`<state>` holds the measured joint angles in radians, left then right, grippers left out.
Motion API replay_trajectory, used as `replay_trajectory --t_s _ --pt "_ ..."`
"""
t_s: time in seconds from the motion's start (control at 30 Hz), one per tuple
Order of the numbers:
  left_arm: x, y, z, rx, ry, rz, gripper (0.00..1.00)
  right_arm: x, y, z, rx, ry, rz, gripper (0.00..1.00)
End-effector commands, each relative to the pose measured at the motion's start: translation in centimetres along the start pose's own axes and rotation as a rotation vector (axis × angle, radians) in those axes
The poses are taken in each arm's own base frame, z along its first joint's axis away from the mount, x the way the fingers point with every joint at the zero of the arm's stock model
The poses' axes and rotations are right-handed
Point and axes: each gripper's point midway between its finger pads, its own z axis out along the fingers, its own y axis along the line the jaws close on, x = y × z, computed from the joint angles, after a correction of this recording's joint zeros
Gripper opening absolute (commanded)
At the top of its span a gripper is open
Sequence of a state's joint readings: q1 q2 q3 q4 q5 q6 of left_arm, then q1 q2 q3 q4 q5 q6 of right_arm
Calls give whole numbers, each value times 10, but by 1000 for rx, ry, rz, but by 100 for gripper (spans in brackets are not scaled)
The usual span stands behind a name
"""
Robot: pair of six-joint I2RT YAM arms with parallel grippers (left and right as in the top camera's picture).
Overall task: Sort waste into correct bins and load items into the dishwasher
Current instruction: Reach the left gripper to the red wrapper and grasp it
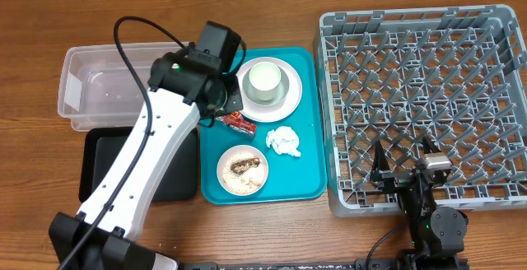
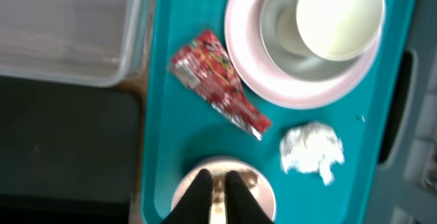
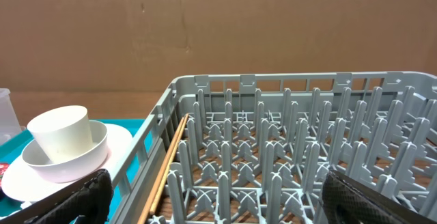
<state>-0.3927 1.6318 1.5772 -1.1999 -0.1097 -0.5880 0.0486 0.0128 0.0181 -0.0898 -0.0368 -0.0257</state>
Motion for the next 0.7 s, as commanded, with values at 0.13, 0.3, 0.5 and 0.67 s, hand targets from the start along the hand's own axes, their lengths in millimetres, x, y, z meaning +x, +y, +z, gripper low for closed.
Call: replay_trajectory --t_s 0.13,0.3,0.5,0.67 --pt "3 -2 39 -61 68 -143 44 1 1 0 -6 -7 -1 100" --pt "14 -11 68 -56 162 -110 42 1 1 0 -6 -7 -2 100" --pt "24 -9 95 -100 229 -95 47 1 1 0 -6 -7 -1 100" --pt "28 -8 104 -114 254 -104 50 1 1 0 -6 -7 -2 100"
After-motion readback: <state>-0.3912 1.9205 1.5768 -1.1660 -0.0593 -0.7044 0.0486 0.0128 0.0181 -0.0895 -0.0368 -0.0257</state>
